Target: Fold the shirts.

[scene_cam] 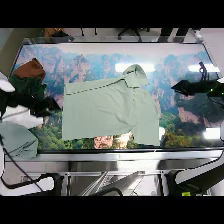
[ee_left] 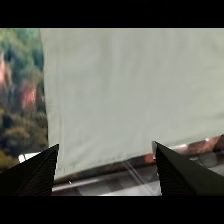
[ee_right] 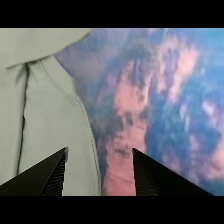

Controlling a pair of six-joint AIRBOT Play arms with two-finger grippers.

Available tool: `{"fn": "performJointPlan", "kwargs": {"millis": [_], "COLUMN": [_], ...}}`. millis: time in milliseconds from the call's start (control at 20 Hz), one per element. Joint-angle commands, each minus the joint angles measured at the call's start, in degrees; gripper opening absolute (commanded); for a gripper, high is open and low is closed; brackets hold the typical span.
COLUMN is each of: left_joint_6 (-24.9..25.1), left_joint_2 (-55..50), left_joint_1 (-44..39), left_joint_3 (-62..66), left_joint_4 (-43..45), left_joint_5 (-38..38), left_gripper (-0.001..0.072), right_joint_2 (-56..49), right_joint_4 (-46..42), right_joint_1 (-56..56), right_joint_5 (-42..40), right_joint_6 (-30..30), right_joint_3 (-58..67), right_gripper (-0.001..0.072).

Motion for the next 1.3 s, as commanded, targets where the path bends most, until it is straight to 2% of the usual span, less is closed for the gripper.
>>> {"fn": "performJointPlan", "kwargs": {"millis": [0, 100, 250, 400, 550, 700, 750, 900, 1250], "left_joint_6": [1.1, 2.9, 4.3, 4.9, 10.6, 11.6, 11.6, 11.9, 12.1], "left_joint_2": [9.5, 11.3, 11.1, 8.5, 3.5, -1.6, -3.4, -6.5, -6.6], "left_joint_1": [3.8, 3.9, 4.0, 4.0, 2.4, -1.9, -3.0, -4.0, -1.4], "left_joint_3": [-22.8, -29.3, -32.5, -30.4, -27.8, -24.1, -22.8, -19.8, -19.5], "left_joint_4": [-0.3, -1.1, -2.3, -3.4, -13.1, -13.3, -12.9, -12.0, -12.1], "left_joint_5": [6.5, 11.5, 16.5, 16.8, 16.7, 17.6, 17.6, 15.7, 14.7], "left_gripper": [0.0652, 0.0652, 0.0652, 0.0652, 0.0651, 0.0633, 0.0411, 0.0013, 0.0014], "right_joint_2": [-0.7, -0.9, -0.9, -0.9, -0.9, -1.5, -2.1, -3.8, -7.8], "right_joint_4": [-1.9, -1.9, -1.5, -1.5, -1.6, -2.6, -3.0, -4.4, -8.3], "right_joint_1": [-1.4, -1.4, -1.4, -1.4, -1.1, 0.0, 0.7, 2.4, 7.2], "right_joint_5": [2.5, 2.5, 2.9, 3.8, 4.5, 5.0, 5.7, 8.1, 9.4], "right_joint_6": [-0.8, -0.8, -0.8, -1.0, -1.0, -1.0, -1.0, -0.9, -0.3], "right_joint_3": [-3.0, -3.0, -3.0, -3.0, -3.0, -3.0, -3.0, -3.2, -3.9], "right_gripper": [0.0462, 0.0463, 0.0463, 0.0463, 0.0463, 0.0463, 0.0463, 0.0464, 0.0463]}}
